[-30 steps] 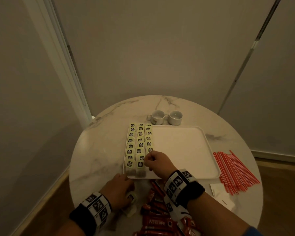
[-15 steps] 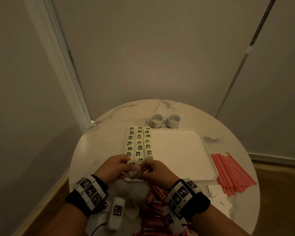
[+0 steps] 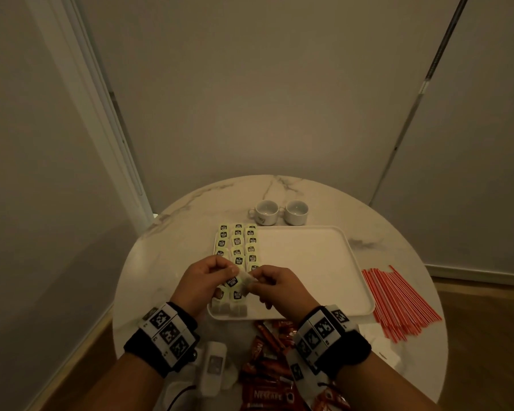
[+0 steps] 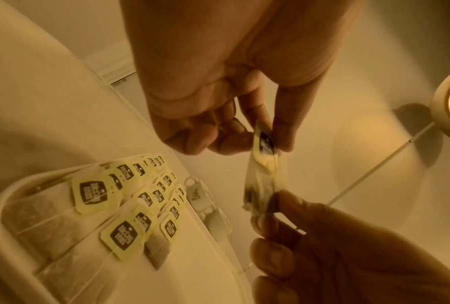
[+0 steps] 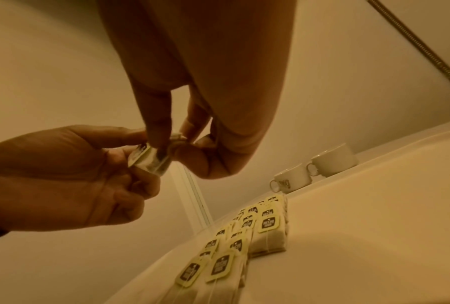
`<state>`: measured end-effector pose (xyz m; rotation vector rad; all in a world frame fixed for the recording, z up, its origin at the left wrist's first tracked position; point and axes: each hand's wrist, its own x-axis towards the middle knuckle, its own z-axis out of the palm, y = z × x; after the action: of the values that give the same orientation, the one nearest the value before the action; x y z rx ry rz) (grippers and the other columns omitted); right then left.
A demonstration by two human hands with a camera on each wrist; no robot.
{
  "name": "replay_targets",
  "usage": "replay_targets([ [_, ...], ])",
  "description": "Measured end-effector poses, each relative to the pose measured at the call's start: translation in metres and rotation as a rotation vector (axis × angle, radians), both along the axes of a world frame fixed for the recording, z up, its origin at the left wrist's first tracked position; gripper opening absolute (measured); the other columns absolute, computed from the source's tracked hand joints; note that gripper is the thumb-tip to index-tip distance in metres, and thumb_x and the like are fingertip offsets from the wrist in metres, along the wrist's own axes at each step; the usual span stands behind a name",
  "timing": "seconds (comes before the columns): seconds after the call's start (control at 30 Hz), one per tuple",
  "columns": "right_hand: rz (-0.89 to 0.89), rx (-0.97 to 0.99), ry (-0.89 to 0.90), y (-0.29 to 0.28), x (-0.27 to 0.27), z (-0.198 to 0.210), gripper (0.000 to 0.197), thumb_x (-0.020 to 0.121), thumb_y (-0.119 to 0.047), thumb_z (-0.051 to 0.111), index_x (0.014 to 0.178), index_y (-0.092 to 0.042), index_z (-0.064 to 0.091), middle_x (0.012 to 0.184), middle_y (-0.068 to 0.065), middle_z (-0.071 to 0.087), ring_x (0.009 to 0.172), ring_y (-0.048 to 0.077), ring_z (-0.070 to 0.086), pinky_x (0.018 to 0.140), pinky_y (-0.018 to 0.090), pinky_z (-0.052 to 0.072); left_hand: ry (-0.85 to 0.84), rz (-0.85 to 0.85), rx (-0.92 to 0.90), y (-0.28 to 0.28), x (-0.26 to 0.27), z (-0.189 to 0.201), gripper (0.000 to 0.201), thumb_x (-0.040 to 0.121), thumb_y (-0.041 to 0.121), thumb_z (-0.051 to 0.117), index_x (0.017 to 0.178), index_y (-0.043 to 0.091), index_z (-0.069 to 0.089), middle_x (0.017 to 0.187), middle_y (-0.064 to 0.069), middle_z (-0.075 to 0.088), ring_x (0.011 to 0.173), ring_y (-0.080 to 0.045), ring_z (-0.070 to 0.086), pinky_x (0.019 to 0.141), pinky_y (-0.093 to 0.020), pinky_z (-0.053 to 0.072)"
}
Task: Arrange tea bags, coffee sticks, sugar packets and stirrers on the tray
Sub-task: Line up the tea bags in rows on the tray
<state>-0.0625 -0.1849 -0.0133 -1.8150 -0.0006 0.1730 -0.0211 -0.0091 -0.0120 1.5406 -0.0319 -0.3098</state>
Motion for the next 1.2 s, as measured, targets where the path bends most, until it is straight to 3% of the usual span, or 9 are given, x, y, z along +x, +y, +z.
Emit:
replay_targets([
  [0.2,-0.070,0.054,0.005,-0.001,0.002,-0.002,0.010,0.090,-0.009,0.060,0.084,-0.012,0.068,0.073,0.001,0.066,0.062,0.014,0.056,0.054,0.030,0.049,-0.130,0.050,0.075,-0.003,0.000,0.003,0.006,0.082,0.005,0.069,0.077,0.009,0.069,0.066,-0.004,0.065,0.057,-0.012,0.055,0.053,-0.022,0.046],
  [0.37,-0.074,-0.149,-0.059,0.001,0.004,-0.009,0.018,0.089,-0.015,0.062,0.077,-0.028,0.065,0.090,0.007,0.061,0.069,0.012,0.057,0.054,0.028,0.049,-0.270,0.075,0.237,-0.004,0.003,-0.001,0.008,0.080,0.007,0.073,0.074,0.011,0.070,0.078,-0.018,0.069,0.075,-0.036,0.064,0.071,-0.046,0.055],
  [0.43,-0.072,-0.202,-0.048,0.002,0.004,-0.010,0.026,0.089,-0.014,0.062,0.070,-0.031,0.060,0.080,0.001,0.058,0.064,0.012,0.055,0.056,0.026,0.048,-0.290,0.055,0.289,-0.007,0.003,-0.002,0.008,0.080,0.008,0.073,0.074,0.011,0.069,0.074,-0.013,0.069,0.073,-0.030,0.065,0.068,-0.042,0.055],
  [0.57,-0.080,-0.167,0.016,0.003,0.001,-0.017,0.021,0.089,-0.011,0.059,0.073,-0.024,0.062,0.071,0.003,0.060,0.054,0.013,0.053,0.055,0.026,0.049,-0.269,-0.005,0.303,-0.013,0.002,-0.008,0.009,0.080,0.006,0.073,0.075,0.011,0.068,0.063,0.004,0.066,0.059,-0.001,0.059,0.061,-0.017,0.047],
  [0.67,-0.100,-0.080,0.061,0.002,0.001,-0.023,0.015,0.090,-0.008,0.056,0.085,-0.017,0.068,0.072,0.005,0.065,0.059,0.016,0.059,0.060,0.028,0.053,-0.228,-0.007,0.273,-0.015,0.002,-0.014,0.002,0.084,0.008,0.069,0.084,0.008,0.070,0.071,-0.004,0.067,0.056,-0.003,0.058,0.056,-0.015,0.046],
  [0.8,-0.120,-0.035,0.069,0.003,0.000,-0.025,0.015,0.089,-0.004,0.056,0.095,-0.014,0.066,0.074,0.001,0.066,0.059,0.011,0.060,0.058,0.023,0.054,-0.200,-0.005,0.269,-0.017,0.000,-0.018,0.008,0.088,0.006,0.064,0.083,0.005,0.070,0.058,0.003,0.061,0.043,-0.001,0.050,0.049,-0.011,0.041],
  [1.0,-0.312,0.007,-0.079,0.005,0.003,-0.034,0.017,0.083,-0.011,0.065,0.088,-0.023,0.055,0.086,-0.003,0.062,0.063,0.010,0.055,0.055,0.021,0.043,-0.182,0.060,0.253,-0.016,0.003,-0.028,0.005,0.084,0.008,0.069,0.088,0.007,0.072,0.086,-0.005,0.073,0.078,-0.007,0.068,0.072,-0.020,0.053],
  [1.1,-0.302,0.002,-0.100,0.003,0.006,-0.034,0.007,0.084,-0.012,0.066,0.085,-0.017,0.061,0.082,-0.003,0.063,0.065,0.005,0.054,0.058,0.018,0.042,-0.196,0.041,0.252,-0.018,0.001,-0.025,0.006,0.085,0.005,0.068,0.090,0.005,0.071,0.084,-0.006,0.072,0.065,0.003,0.063,0.059,-0.012,0.048],
  [1.2,-0.288,0.034,-0.092,0.003,0.007,-0.034,0.010,0.085,-0.010,0.067,0.092,-0.015,0.061,0.079,-0.002,0.064,0.061,0.000,0.055,0.055,0.015,0.041,-0.211,0.026,0.260,-0.019,0.000,-0.025,0.005,0.085,0.006,0.067,0.088,0.009,0.070,0.084,-0.006,0.071,0.063,0.002,0.061,0.058,-0.014,0.048],
])
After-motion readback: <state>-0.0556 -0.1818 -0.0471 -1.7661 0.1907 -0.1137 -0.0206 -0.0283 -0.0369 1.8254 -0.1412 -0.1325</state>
